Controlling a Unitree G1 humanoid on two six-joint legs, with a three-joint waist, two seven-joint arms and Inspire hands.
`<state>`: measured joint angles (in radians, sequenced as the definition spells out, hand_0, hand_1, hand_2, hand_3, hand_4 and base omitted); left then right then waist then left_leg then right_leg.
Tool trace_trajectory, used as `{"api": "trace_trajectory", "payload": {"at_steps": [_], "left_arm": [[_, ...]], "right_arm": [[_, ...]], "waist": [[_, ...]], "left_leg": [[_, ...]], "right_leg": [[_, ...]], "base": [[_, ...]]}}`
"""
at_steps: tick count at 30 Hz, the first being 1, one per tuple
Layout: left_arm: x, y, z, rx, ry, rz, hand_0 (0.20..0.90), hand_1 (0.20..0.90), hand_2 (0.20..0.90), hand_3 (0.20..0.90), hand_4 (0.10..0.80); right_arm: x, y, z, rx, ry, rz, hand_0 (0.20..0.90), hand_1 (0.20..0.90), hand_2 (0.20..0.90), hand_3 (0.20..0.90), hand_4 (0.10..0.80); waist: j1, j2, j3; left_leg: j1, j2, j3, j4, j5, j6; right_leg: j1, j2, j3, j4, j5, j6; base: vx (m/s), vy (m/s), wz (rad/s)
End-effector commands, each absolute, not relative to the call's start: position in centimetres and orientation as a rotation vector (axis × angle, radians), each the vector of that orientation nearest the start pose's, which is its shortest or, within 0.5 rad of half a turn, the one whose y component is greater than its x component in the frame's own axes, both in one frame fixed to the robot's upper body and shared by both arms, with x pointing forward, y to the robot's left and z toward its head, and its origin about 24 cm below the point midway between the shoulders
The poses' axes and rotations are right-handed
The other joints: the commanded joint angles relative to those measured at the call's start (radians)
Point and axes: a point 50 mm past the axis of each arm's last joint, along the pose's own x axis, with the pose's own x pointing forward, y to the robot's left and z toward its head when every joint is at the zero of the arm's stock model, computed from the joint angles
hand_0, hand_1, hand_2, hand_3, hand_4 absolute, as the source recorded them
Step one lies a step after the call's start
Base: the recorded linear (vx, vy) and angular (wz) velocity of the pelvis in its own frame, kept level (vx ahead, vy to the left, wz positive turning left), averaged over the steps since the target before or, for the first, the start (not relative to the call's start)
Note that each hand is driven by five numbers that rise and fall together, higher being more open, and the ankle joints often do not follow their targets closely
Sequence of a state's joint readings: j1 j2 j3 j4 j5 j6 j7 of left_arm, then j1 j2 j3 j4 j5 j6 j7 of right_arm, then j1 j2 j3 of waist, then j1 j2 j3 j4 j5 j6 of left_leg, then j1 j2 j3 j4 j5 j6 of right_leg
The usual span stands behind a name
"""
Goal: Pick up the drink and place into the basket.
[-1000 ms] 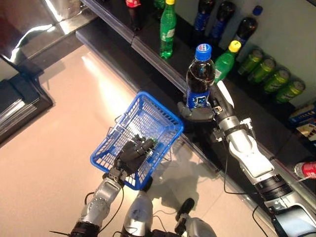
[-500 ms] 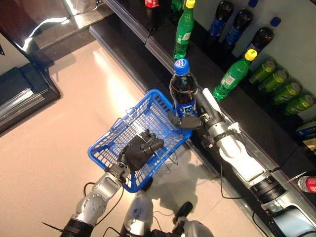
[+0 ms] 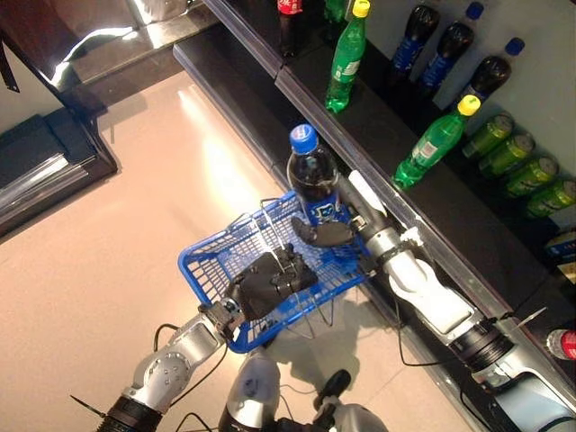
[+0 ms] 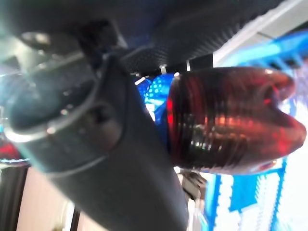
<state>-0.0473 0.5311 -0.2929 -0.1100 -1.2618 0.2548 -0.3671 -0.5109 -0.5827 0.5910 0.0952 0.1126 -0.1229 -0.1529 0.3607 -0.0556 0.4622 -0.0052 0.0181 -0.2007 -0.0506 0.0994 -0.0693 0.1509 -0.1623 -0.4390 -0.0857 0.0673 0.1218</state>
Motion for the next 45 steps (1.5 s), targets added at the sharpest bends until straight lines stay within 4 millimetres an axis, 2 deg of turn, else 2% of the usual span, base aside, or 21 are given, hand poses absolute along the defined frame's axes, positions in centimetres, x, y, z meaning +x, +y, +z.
{"api": "trace_trajectory", "payload": {"at_steps": [1,9,17,24,35,45], "left_arm": [[21.7,8.3,15.0,-0.895,-0.197,-1.336,0.3,0.3,0.3,0.2,0.1],[21.0,8.0,15.7,-0.88,-0.213,-1.422,0.3,0.3,0.3,0.2,0.1],[20.6,8.1,15.9,-0.885,-0.218,-1.469,0.3,0.3,0.3,0.2,0.1],[20.3,8.0,16.1,-0.888,-0.22,-1.485,0.3,0.3,0.3,0.2,0.1],[19.9,7.9,16.2,-0.879,-0.217,-1.529,0.3,0.3,0.3,0.2,0.1],[19.7,7.5,16.3,-0.869,-0.216,-1.565,0.3,0.3,0.3,0.2,0.1]], "right_arm": [[30.4,-7.5,14.3,-0.478,-0.533,0.533,0.3,0.3,0.3,0.2,0.1],[31.3,-8.3,11.3,-0.58,-0.406,0.505,0.3,0.3,0.3,0.2,0.1],[31.9,-10.3,7.5,-0.613,-0.223,0.43,0.3,0.3,0.3,0.2,0.1],[31.9,-11.5,5.0,-0.642,-0.098,0.383,0.3,0.3,0.3,0.2,0.1],[31.8,-11.8,4.2,-0.765,-0.09,0.394,0.3,0.3,0.3,0.2,0.1],[32.2,-10.6,5.7,-0.949,-0.177,0.491,0.3,0.3,0.3,0.2,0.1]], "waist": [[0.001,-0.019,-0.371],[0.017,-0.019,-0.374],[0.032,-0.015,-0.377],[0.035,-0.011,-0.382],[0.039,-0.011,-0.387],[0.042,-0.013,-0.389]], "left_leg": [[0.007,-0.037,0.013,-0.037,-0.032,0.009],[0.0,-0.041,-0.007,-0.037,-0.026,0.007],[0.004,-0.041,-0.016,-0.037,-0.028,0.004],[0.004,-0.04,-0.02,-0.037,-0.025,0.003],[0.006,-0.043,-0.03,-0.037,-0.024,0.002],[0.008,-0.045,-0.032,-0.037,-0.02,0.002]], "right_leg": [[0.068,-0.007,-0.051,0.0,-0.044,0.038],[0.071,-0.008,-0.066,0.0,-0.044,0.037],[0.077,-0.008,-0.076,0.002,-0.047,0.036],[0.079,-0.01,-0.082,0.002,-0.046,0.035],[0.08,-0.011,-0.087,0.001,-0.043,0.036],[0.081,-0.009,-0.089,0.002,-0.041,0.035]], "base": [[0.0,0.0,0.0],[0.009,-0.004,0.08],[0.011,-0.007,0.06],[0.0,0.0,0.0],[0.001,0.0,0.0],[0.0,0.0,0.0]]}}
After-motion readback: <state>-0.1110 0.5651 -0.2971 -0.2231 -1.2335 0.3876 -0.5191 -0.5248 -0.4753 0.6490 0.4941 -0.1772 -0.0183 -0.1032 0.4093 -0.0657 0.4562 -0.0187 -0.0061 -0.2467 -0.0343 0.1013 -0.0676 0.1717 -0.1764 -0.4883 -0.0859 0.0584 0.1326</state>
